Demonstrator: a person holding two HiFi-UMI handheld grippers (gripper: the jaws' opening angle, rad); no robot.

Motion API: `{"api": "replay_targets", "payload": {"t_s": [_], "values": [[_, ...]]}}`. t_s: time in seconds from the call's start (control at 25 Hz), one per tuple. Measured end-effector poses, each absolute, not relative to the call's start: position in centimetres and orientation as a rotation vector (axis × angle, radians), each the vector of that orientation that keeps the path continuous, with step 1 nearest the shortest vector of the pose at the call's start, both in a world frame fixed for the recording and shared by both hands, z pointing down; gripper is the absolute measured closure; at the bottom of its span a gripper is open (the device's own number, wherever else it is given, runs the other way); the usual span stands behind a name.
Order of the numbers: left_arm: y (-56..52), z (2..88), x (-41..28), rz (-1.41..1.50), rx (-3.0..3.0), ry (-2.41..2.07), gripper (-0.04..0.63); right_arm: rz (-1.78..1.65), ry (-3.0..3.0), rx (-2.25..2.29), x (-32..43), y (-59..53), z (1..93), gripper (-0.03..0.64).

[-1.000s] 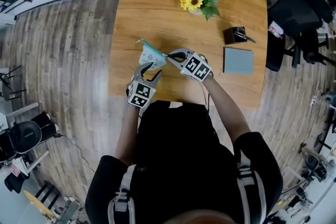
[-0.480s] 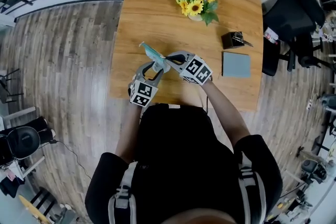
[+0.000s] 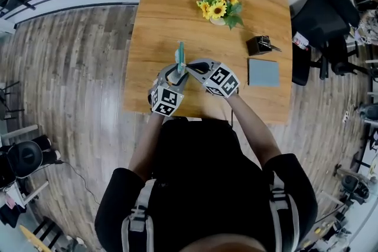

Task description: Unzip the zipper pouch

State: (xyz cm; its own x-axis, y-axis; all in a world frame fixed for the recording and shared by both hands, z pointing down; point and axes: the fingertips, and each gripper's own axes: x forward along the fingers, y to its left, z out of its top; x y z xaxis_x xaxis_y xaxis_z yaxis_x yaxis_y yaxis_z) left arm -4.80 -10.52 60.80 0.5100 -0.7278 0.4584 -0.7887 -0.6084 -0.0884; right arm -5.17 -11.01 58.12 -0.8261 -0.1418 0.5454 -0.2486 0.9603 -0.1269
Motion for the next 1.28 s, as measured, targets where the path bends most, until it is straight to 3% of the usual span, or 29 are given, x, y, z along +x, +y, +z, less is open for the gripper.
{"api": "replay_targets", "payload": {"t_s": [0.12, 0.2, 0.4, 1.28], "values": [[-11.2, 60.0, -5.8, 0.690, 2.604, -1.385, 0.429, 0.247, -2.567, 0.286, -5.4, -10.8, 57.5, 0.614], [-11.2, 59.5, -6.4, 0.691, 2.608, -1.416, 0.523, 0.244, -2.576, 0.288, -5.6, -10.6, 57.2, 0.614], [-10.7, 58.8, -6.5, 0.720, 2.668, -1.386, 0.552, 0.256, -2.589, 0.304, -5.5, -10.4, 56.6, 0.614], [-8.3, 57.4, -5.7, 0.840, 2.831, -1.278, 0.563, 0.277, -2.679, 0.348, -5.5, -8.3, 55.2, 0.609]]}}
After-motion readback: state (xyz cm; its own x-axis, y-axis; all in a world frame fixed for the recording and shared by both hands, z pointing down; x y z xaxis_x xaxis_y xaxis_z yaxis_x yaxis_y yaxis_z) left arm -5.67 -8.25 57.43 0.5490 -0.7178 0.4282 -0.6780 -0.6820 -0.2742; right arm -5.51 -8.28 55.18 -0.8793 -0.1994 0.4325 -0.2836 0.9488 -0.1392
